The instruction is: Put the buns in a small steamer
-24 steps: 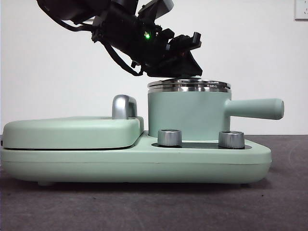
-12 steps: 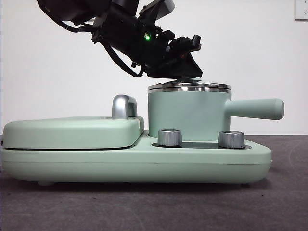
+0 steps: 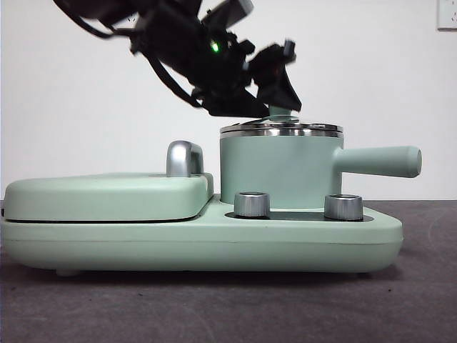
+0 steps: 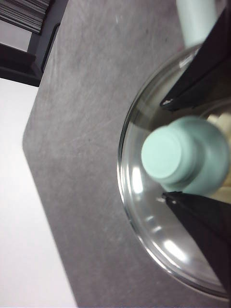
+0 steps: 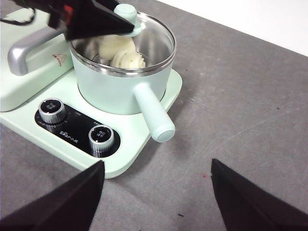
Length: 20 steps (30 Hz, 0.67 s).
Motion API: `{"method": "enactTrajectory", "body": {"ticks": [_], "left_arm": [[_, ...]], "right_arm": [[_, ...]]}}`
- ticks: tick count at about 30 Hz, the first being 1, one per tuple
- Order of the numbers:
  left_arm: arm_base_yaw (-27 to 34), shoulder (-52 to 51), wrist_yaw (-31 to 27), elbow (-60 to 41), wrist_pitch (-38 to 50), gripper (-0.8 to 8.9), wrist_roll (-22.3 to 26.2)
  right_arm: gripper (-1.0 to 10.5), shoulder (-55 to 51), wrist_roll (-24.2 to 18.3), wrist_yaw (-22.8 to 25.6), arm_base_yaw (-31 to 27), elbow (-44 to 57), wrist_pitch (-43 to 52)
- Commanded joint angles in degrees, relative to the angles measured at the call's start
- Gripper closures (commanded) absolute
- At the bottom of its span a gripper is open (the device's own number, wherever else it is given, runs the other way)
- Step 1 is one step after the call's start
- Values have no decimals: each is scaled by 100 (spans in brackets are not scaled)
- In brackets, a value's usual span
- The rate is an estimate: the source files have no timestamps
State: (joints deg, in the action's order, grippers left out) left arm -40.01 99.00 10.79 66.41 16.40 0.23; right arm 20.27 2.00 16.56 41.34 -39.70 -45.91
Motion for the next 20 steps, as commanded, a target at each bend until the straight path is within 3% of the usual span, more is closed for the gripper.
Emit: {"method": "enactTrajectory", "body": {"ticks": [1,8,11,20], "left_arm": [[-7,-448,15,68,-400,533,-299],[212,-1510,15,68,-2546,533,-833],[354,-1880,15,33,-3320,533,-789],[986,-3410,13,-1427,-3626,534,-767]], "right_arm": [[602,20,101,0,52,-35,42],[599,24,107,-7,52,-35,50],[590,70,186,-59,52,-35,133],[581,793,199,-470,52,-37,907]]}}
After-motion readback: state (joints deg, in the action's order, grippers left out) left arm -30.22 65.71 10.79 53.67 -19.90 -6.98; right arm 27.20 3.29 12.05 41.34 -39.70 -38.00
